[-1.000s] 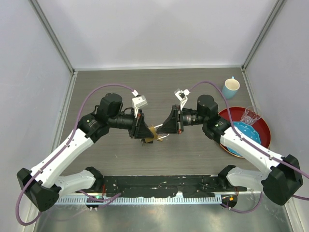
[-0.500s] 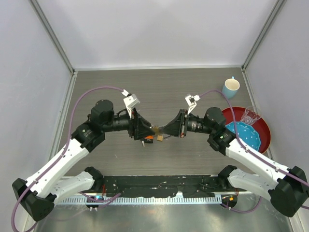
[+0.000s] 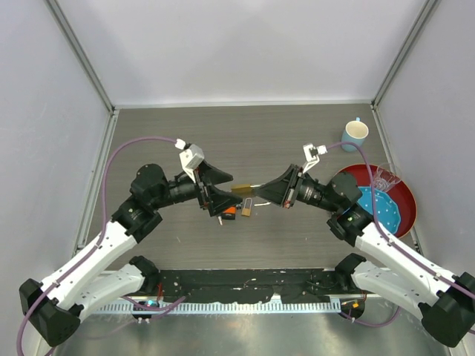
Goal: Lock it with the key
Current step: Pick up the lock from the center of the board.
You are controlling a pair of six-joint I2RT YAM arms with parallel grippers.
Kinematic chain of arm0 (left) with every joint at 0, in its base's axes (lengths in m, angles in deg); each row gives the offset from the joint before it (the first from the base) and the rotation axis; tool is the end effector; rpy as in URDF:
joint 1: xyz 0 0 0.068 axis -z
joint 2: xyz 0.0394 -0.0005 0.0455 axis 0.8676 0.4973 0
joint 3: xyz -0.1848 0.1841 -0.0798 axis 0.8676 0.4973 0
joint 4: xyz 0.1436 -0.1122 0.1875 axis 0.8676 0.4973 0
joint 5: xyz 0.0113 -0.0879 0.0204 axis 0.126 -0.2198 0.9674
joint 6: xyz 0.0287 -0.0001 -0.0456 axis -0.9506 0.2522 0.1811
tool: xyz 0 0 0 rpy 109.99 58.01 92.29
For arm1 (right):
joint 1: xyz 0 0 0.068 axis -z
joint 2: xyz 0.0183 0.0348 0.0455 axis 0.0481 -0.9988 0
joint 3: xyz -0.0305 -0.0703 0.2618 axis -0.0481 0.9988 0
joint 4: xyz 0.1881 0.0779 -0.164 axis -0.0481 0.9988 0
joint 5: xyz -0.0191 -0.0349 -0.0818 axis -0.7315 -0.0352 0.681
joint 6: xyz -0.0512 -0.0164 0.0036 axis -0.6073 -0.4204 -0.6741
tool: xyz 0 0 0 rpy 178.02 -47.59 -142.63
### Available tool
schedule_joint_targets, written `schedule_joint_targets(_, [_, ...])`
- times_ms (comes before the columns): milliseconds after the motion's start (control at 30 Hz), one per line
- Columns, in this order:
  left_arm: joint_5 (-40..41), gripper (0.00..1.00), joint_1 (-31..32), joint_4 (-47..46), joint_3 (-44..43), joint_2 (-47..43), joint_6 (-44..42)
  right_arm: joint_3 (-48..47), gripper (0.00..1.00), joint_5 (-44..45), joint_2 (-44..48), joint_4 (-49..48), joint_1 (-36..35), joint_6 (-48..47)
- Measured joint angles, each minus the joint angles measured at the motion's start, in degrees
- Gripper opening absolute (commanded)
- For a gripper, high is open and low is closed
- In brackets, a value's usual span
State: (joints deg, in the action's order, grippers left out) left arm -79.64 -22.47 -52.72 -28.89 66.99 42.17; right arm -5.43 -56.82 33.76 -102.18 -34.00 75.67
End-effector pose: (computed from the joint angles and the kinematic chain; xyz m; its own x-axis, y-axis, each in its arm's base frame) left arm 0.1455 -0.1384 0.3572 -0.3610 -0.1097 -0.9261 0.8854 0.2714 -0.3773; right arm 0.1492 0.1361 0.3216 -0.6560 0.3167 -0.6851 -0.6811 0.1427 0.7181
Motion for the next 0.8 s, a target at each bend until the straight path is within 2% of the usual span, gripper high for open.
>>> schedule_joint_targets(133, [0.2, 0.84, 0.0, -6.36, 2.84, -0.5, 0.5, 0.42, 0.02, 0.83, 1.49, -2.23, 0.0, 2.78])
schedule_joint_targets(367, [-2.71, 0.69, 0.0, -17.16, 4.66, 1.68, 3.41, 1.33, 0.02, 1.79, 2.38, -5.18, 0.0, 6.54])
schedule_joint_targets(633, [-4.85, 0.58, 0.0, -20.85, 4.66, 5.18, 5.18, 1.55, 0.02, 1.81, 2.38, -6.84, 0.0, 8.31])
schedule_joint_targets(800, [-5.22, 0.59, 0.0, -21.38, 4.66, 5.64, 5.77, 1.55, 0.02, 1.81, 2.47, -6.8, 0.0, 8.28])
